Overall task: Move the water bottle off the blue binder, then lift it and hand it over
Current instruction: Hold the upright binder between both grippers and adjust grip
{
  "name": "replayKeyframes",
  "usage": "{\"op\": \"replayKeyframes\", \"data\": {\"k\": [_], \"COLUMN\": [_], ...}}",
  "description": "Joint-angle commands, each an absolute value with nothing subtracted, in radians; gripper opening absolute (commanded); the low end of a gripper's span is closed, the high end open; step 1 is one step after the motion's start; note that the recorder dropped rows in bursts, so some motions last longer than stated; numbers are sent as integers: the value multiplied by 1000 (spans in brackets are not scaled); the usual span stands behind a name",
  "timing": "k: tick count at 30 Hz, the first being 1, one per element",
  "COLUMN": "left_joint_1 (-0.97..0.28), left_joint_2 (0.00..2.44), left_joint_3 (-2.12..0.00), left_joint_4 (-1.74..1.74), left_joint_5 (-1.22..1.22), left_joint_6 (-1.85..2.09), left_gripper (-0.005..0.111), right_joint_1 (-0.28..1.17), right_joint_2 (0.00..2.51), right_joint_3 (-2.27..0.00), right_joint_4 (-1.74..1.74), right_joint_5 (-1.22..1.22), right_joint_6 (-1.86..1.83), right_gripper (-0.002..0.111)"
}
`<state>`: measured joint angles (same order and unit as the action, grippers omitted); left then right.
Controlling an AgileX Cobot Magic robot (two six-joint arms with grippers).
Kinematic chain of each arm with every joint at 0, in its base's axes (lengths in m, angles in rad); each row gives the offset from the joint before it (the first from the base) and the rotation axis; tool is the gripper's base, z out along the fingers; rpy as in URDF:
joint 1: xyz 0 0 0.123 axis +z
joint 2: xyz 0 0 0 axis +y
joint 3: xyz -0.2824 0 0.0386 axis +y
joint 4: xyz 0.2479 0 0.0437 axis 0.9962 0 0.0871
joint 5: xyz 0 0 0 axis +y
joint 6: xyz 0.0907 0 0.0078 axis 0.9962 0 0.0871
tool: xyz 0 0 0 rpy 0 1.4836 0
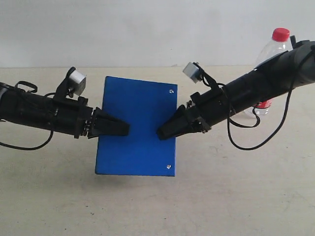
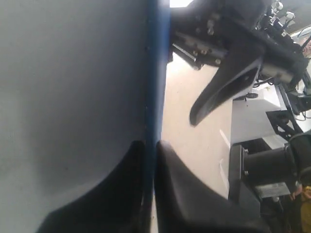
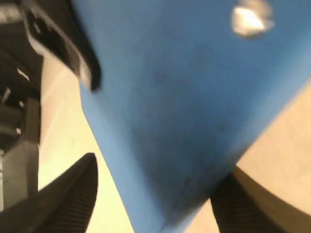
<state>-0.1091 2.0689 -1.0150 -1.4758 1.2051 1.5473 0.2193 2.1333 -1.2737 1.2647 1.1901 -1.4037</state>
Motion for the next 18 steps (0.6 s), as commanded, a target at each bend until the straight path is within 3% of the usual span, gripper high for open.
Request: {"op": "replayKeyframes", "data": {"k": [1, 3, 7, 10, 18], "left_joint_1": [-110, -110, -112, -119, -119], "left_joint_2": [2061, 2061, 2061, 2061, 2061], "left_joint_3": [-1006, -1006, -1006, -1006, -1006], "left_joint_4": [-1478, -1480, -1484, -1477, -1487], "left_joint_5": [1221, 1221, 1221, 1221, 1168], "left_joint_6": [1570, 1570, 1570, 1570, 1586], "left_gripper": [4, 4, 4, 4, 4], "right_joint_1": [220, 220, 220, 220, 220], "right_joint_2": [2126, 2126, 2126, 2126, 2126], "right_joint_3": [-1278, -1278, -1278, -1278, -1278], "right_joint_4": [1338, 1332, 1332, 1332, 1332], "right_joint_5": [1221, 1221, 1221, 1221, 1221], "right_joint_6": [-1447, -1448, -1448, -1453, -1509], "right_gripper": [56, 46, 13, 0, 0]}}
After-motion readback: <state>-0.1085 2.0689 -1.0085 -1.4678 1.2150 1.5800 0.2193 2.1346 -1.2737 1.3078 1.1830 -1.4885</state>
